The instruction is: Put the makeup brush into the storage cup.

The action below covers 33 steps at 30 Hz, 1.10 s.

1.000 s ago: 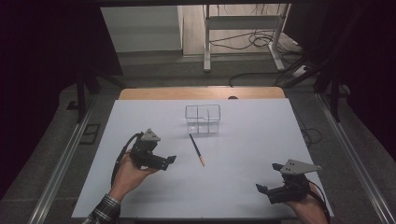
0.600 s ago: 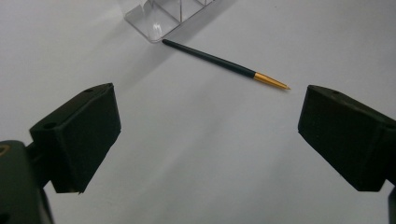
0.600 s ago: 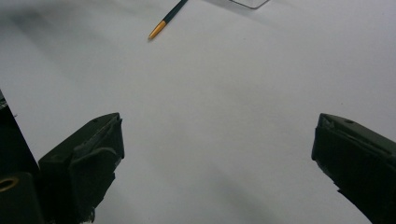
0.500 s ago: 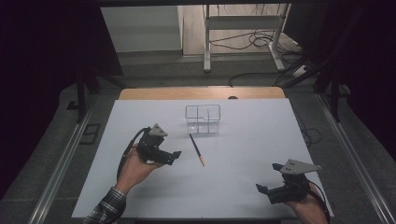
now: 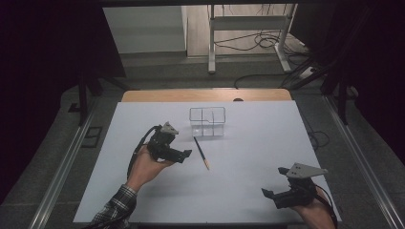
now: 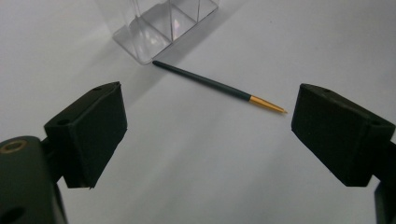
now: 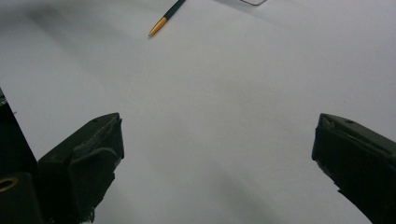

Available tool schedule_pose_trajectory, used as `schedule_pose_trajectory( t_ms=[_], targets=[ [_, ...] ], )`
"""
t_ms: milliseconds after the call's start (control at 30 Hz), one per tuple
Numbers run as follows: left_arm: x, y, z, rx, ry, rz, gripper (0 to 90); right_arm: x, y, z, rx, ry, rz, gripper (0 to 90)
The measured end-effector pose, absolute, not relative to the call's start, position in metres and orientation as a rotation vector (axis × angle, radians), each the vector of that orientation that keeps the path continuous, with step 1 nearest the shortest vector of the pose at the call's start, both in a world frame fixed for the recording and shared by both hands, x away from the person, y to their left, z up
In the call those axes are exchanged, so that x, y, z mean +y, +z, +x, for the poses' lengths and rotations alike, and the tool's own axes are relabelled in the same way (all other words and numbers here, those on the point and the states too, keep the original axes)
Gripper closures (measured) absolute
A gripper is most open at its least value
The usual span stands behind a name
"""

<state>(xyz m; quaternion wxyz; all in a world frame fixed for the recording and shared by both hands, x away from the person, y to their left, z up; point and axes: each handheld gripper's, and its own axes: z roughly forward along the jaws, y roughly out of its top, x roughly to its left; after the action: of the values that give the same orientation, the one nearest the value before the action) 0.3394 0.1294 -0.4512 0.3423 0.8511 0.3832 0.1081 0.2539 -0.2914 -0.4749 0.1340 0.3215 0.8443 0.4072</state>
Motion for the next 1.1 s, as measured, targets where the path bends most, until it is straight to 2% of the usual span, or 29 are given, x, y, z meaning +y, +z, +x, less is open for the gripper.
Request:
schedule_pose_trajectory(
  t_ms=[1100],
  targets=[
    [0.087, -0.463, 0.377, 1.014, 0.255, 2.220, 16.5, -0.291, -0.476, 0.253, 2.474, 1.155, 0.920, 2.7]
  ],
)
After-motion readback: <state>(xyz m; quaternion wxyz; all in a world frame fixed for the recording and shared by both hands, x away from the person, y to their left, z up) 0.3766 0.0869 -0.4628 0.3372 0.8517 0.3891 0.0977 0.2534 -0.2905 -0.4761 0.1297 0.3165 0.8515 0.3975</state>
